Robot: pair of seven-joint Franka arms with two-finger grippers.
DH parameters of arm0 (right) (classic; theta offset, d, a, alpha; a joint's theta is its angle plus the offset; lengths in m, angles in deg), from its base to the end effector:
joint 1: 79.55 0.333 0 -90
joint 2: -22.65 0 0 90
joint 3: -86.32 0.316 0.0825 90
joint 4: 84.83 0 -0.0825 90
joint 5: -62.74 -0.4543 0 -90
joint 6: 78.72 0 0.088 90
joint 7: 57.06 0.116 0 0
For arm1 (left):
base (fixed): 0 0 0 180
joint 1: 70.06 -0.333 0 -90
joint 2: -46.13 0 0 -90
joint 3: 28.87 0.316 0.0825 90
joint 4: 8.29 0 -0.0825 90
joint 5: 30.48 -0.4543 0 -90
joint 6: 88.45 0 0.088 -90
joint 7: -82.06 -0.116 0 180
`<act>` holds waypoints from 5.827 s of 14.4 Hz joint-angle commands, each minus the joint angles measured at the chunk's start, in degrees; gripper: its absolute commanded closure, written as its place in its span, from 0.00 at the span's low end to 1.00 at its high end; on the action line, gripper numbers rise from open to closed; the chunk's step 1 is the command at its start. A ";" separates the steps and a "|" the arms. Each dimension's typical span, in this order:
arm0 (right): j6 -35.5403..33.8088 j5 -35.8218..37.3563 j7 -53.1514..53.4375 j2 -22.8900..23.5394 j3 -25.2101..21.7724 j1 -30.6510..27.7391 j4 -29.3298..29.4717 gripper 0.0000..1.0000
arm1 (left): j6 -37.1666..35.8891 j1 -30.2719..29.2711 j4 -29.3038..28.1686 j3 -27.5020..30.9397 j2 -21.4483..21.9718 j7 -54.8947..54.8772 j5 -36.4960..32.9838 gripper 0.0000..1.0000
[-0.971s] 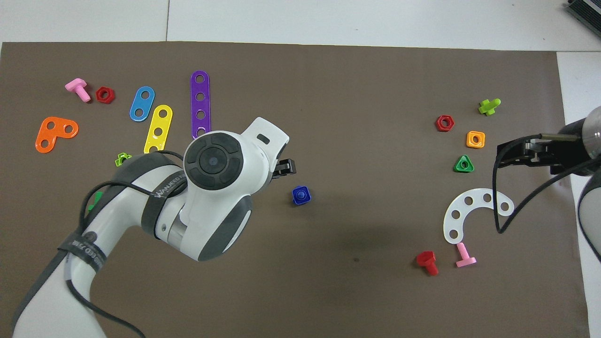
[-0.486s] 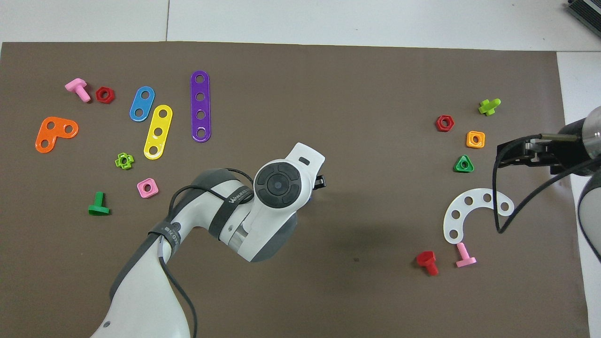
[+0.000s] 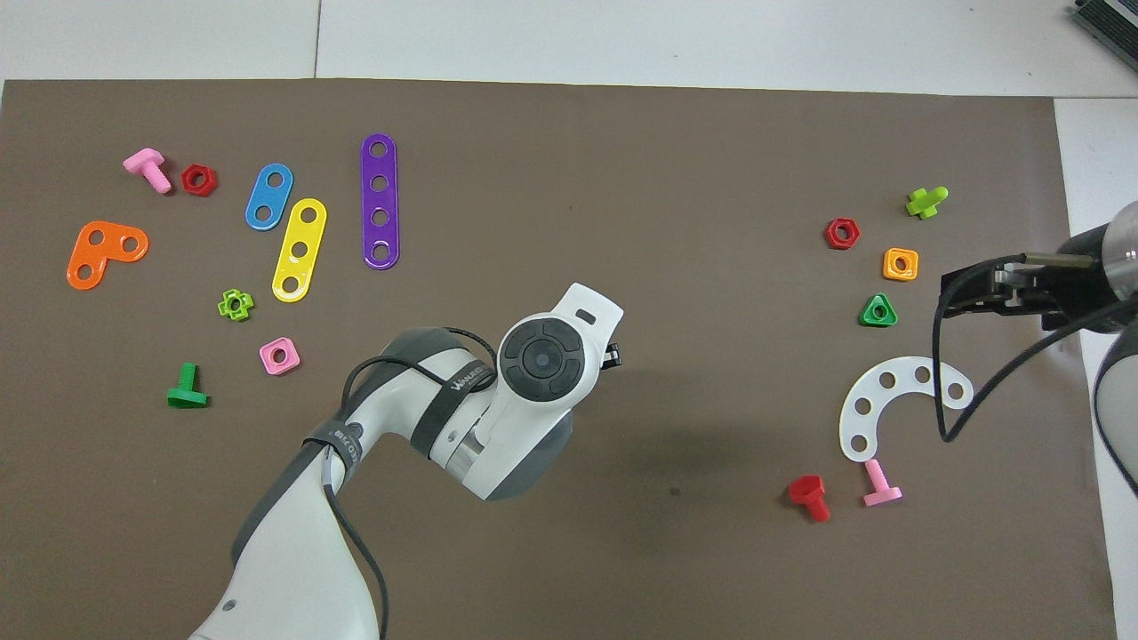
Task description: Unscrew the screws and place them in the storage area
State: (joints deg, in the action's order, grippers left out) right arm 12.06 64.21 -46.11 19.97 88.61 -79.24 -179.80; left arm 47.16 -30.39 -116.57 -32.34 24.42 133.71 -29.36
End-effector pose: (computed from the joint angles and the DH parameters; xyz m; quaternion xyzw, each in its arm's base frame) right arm 0.6093 0.0252 0.5985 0.9972 -0.0725 -0.0115 0.0152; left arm 0.5068 -0.4735 0.2610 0.9951 0.0834 0.0199 0.0486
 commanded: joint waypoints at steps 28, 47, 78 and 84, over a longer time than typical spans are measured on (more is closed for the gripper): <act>13.01 -0.50 5.11 -0.85 0.88 6.88 -7.87 0.05 | -23.12 -21.28 6.36 1.53 6.76 -31.83 0.72 1.00; 35.61 3.71 38.36 22.63 0.79 32.83 -5.14 0.09 | -18.33 -31.31 -0.19 1.71 11.16 -50.13 0.02 0.00; 40.97 10.49 41.09 20.36 0.88 30.56 -12.86 1.00 | -40.07 -43.54 4.31 1.53 30.32 -61.31 -1.83 0.00; 44.04 10.49 30.03 17.62 0.88 18.70 -17.88 1.00 | -42.35 -43.54 5.72 1.18 30.32 -61.31 -1.91 0.00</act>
State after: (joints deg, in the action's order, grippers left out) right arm 53.46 73.21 -13.34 39.15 88.80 -57.09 -194.90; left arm 6.90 -74.29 -112.12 -31.04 54.37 71.49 -29.87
